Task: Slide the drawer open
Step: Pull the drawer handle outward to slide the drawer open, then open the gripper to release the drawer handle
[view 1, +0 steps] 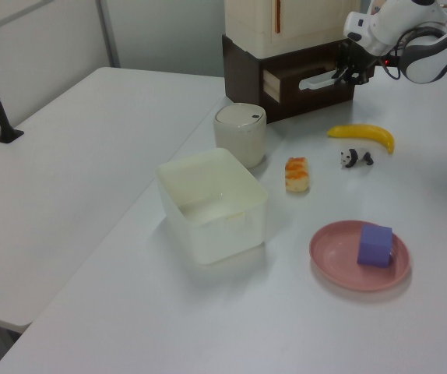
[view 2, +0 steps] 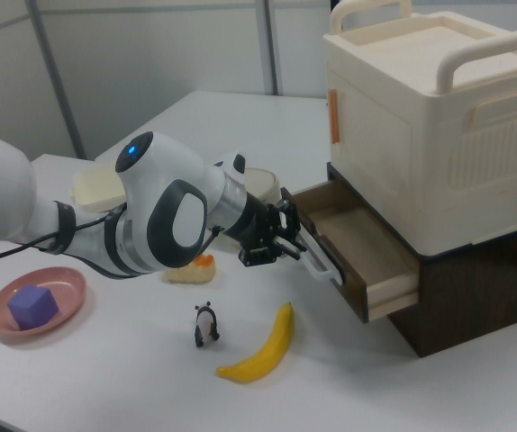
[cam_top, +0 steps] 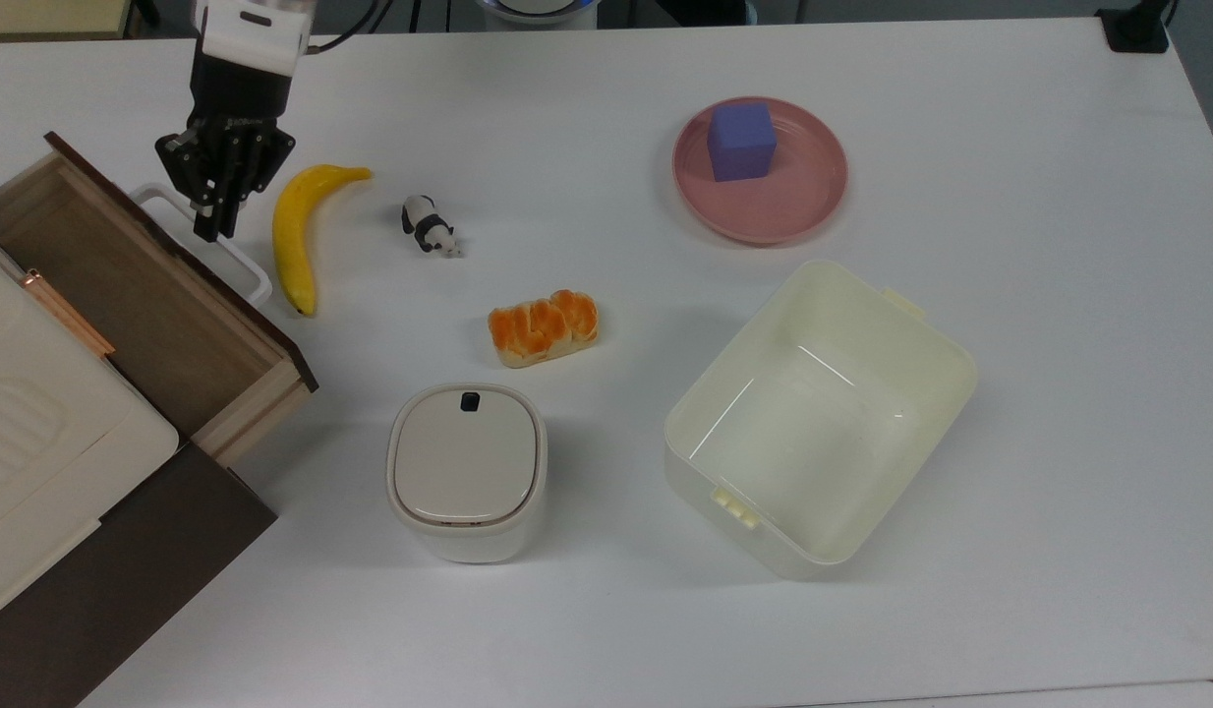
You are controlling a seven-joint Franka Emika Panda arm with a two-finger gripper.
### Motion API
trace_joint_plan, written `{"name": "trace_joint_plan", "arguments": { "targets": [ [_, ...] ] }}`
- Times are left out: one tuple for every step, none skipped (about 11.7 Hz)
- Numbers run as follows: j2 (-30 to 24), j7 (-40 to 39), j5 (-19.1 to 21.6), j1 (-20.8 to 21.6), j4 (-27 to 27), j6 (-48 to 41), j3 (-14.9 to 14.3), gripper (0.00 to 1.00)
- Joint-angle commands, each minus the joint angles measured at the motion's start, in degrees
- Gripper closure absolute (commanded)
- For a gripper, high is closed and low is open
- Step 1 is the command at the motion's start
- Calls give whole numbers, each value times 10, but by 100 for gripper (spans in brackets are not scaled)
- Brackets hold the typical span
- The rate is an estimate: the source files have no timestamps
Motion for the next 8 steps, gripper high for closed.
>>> {"name": "trace_joint_plan", "arguments": {
  "targets": [
    [-41, 6, -17, 11, -39, -26, -7, 88],
    [-39, 8, -17, 11, -38, -26, -7, 75],
    [-36, 7, -17, 10, -36, -26, -7, 47],
    [-35, 9, -17, 10, -33, -26, -7, 27],
    [-35, 13, -17, 11, -28, -26, -7, 15],
    [-36, 37, -16, 17, -28, -28, -4, 9],
    [-37, 74, -16, 37, -26, -47, -2, 1],
    [-39, 130, -17, 69, -18, -91, -2, 0]
  ]
}}
